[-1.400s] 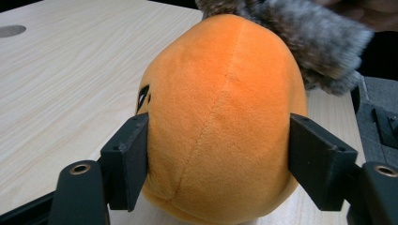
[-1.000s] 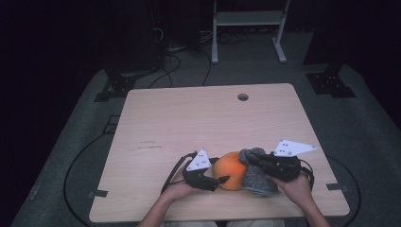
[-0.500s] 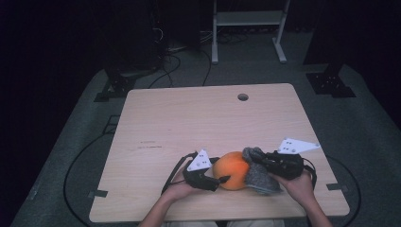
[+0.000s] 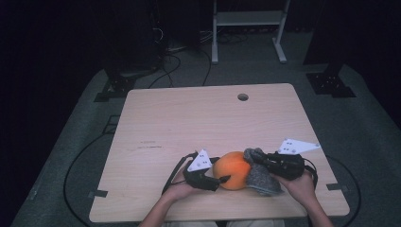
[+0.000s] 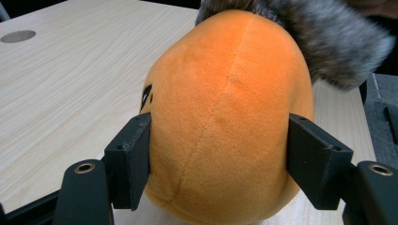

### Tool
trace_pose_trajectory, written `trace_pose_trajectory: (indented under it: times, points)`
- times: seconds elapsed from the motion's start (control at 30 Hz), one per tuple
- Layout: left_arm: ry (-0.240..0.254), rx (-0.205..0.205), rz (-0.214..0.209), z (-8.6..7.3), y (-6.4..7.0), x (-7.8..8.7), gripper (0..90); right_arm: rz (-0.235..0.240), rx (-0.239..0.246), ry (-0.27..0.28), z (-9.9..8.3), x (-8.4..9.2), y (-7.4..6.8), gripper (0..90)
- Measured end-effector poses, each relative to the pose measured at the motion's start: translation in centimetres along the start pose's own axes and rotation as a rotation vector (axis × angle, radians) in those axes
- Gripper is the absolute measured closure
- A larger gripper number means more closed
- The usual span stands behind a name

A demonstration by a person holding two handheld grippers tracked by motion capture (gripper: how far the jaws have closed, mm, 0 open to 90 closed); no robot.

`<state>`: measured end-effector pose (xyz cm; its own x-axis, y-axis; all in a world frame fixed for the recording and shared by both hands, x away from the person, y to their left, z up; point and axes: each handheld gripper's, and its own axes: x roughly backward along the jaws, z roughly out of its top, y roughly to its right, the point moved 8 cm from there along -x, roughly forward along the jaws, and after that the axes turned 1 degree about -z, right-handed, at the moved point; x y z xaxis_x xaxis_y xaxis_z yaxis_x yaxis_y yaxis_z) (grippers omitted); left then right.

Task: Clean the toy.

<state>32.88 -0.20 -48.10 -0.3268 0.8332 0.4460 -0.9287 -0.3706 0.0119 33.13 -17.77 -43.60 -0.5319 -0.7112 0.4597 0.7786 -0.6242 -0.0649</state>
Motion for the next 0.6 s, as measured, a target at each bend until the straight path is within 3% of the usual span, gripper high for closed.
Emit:
trace_pose_trajectory:
  times: [0.07,0.13,0.2,0.27,0.37,0.47,0.6]
  points:
    - [0.013,0.009,0.005,0.2,0.1,-0.1,29.5,-0.019,-0.041,-0.01,-0.8,-0.1,1.2,82.0]
    - [0.02,0.009,0.014,0.6,0.1,0.0,30.2,-0.068,-0.086,-0.021,-1.6,0.5,2.8,82.0]
    - [0.037,-0.007,0.027,1.2,0.3,0.2,32.1,-0.057,-0.118,0.012,-1.3,1.2,3.1,82.1]
    - [0.046,-0.022,0.052,2.0,0.6,0.4,34.4,-0.02,-0.12,0.064,-0.1,1.8,2.3,82.1]
    - [0.003,-0.065,0.062,2.6,1.3,0.3,35.6,0.061,-0.085,0.116,2.0,1.5,-0.3,82.1]
    - [0.006,-0.071,0.071,2.8,1.8,0.2,36.1,0.083,-0.007,0.094,3.0,0.3,-2.8,82.0]
    - [0.026,-0.072,0.081,3.3,1.6,0.9,37.1,0.073,-0.023,0.062,1.9,-0.8,-2.3,82.0]
